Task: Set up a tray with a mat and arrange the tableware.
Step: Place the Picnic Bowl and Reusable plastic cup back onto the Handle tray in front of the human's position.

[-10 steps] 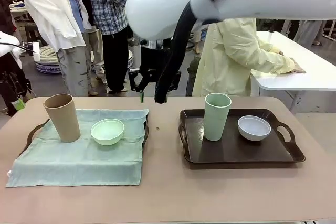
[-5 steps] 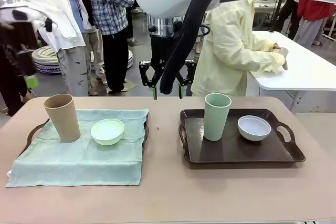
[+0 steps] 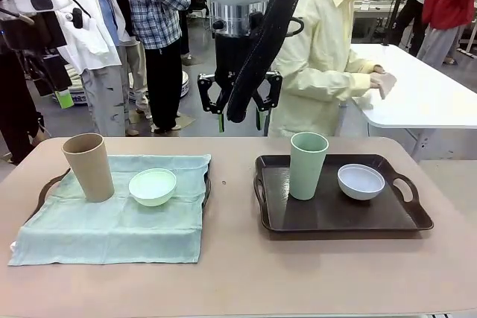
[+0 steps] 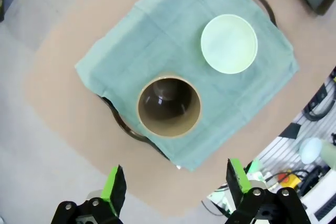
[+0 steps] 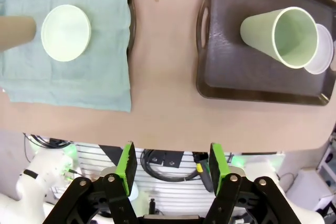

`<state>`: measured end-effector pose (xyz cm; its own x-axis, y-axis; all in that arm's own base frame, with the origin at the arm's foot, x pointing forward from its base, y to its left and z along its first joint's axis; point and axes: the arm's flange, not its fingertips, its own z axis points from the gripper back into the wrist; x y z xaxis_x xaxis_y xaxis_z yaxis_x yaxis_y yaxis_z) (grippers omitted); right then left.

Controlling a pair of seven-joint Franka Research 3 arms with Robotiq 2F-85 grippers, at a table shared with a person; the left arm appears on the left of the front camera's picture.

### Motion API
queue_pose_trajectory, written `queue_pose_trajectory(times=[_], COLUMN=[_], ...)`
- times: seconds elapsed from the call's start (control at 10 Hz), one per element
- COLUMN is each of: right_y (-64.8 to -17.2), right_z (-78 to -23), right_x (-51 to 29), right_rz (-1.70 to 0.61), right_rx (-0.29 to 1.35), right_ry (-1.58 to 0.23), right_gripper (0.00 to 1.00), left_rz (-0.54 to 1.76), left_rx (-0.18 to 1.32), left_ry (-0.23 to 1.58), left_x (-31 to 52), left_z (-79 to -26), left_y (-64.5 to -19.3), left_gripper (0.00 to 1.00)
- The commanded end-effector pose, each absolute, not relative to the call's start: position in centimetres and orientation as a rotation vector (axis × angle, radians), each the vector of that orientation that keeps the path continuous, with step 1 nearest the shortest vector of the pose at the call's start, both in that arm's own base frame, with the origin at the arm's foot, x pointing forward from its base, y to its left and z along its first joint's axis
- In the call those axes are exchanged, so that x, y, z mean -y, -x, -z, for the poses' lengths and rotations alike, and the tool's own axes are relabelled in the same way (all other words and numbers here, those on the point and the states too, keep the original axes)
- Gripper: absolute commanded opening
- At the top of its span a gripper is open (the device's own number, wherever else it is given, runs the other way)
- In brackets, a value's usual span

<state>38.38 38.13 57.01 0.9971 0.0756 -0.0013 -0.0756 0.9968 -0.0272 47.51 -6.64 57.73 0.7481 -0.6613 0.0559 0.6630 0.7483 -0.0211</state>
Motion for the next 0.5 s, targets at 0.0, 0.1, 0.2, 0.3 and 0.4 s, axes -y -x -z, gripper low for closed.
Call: queue_pose_trajectory(times=[0.0, 0.1, 0.2, 0.3, 0.4], right_y=[-38.44, -38.44, -38.44, -38.44, -38.44], right_z=[-56.52, -56.52, -56.52, -56.52, -56.52], right_x=[-38.21, -38.21, -38.21, -38.21, -38.21], right_rz=[-0.067, -0.067, -0.067, -0.067, -0.067], right_rx=[-0.011, -0.011, -0.011, -0.011, -0.011], right_ry=[0.029, 0.029, 0.029, 0.029, 0.029], right_gripper=[0.72, 0.72, 0.72, 0.72, 0.72], left_rz=[0.755, 0.755, 0.755, 0.755, 0.755], left_rx=[0.036, 0.036, 0.036, 0.036, 0.036], left_ry=[0.017, 0.017, 0.017, 0.017, 0.017], left_x=[6.48, 6.48, 6.48, 6.48, 6.48], left_z=[-57.52, -57.52, -57.52, -57.52, -57.52], left_y=[-46.73, -46.73, -46.73, -46.73, -46.73], left_gripper=[1.00, 1.00, 1.00, 1.00, 1.00])
